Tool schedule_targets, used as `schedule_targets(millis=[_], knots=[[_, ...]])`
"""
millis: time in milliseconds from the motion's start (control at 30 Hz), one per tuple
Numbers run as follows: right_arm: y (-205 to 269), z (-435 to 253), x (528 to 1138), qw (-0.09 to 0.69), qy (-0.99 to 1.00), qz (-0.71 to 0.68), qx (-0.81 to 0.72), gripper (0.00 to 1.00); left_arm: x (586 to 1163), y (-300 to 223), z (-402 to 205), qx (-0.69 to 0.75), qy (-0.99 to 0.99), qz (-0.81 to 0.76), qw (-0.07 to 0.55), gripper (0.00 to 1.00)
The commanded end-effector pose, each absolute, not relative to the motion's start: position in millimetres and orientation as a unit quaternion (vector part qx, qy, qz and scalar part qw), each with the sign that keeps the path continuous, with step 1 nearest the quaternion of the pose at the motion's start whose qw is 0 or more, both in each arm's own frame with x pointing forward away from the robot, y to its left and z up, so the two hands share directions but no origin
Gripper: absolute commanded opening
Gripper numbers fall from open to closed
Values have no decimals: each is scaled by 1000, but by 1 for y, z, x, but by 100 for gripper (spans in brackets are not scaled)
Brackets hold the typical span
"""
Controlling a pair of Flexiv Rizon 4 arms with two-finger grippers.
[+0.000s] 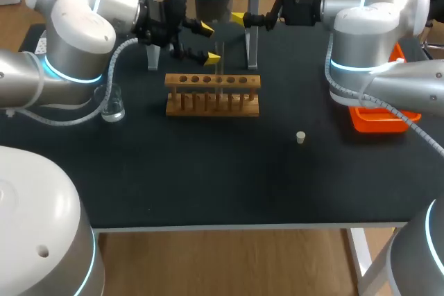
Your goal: Invert the test tube, pick up the pipette, mount the tip to pipette, aspirate from beaker and dispense into the tube, eject the tip, return the pipette, and cap with the stopper.
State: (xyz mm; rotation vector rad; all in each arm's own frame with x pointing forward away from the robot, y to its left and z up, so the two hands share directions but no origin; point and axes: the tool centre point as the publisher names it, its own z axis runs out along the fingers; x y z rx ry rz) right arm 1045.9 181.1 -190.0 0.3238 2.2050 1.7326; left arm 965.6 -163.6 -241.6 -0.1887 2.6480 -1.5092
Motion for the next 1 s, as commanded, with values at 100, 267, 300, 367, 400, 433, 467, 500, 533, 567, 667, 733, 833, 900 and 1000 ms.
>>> schedule_targets(millis=[100, 267, 300, 367, 400, 433, 467, 500, 533, 567, 667, 733, 833, 900, 1000], knots=[[181, -190, 1046, 158, 772, 606, 113, 100, 972, -173, -251, -49, 873, -484, 40, 100], [181, -190, 1046, 158, 772, 606, 113, 100, 974, -178, -255, -42, 877, -476, 43, 100], [181, -190, 1046, 158, 772, 606, 113, 100, 974, -178, -256, -42, 877, -476, 43, 100], [181, -190, 1046, 158, 772, 606, 113, 100, 975, -180, -257, -40, 880, -472, 47, 100], [181, -190, 1046, 158, 772, 606, 113, 100, 976, -180, -258, -41, 879, -472, 47, 100], [181, -190, 1046, 158, 772, 606, 113, 100, 976, -180, -258, -40, 880, -472, 50, 100], [181, -190, 1046, 158, 772, 606, 113, 100, 977, -181, -259, -42, 880, -470, 52, 100], [181, -190, 1046, 158, 772, 606, 113, 100, 977, -181, -260, -42, 880, -470, 52, 100], [181, -190, 1046, 158, 772, 606, 113, 100, 977, -182, -261, -48, 882, -465, 59, 100], [181, -190, 1046, 158, 772, 606, 113, 100, 978, -182, -262, -51, 882, -464, 59, 100], [181, -190, 1046, 158, 772, 606, 113, 100, 979, -183, -265, -60, 882, -463, 62, 100], [181, -190, 1046, 158, 772, 606, 113, 100, 979, -184, -267, -63, 882, -463, 63, 100], [181, -190, 1046, 158, 772, 606, 113, 100, 979, -186, -272, -65, 883, -460, 62, 100], [181, -190, 1046, 158, 772, 606, 113, 100, 979, -187, -274, -68, 884, -458, 62, 100], [181, -190, 1046, 158, 772, 606, 113, 100, 980, -187, -278, -74, 885, -455, 66, 100]])
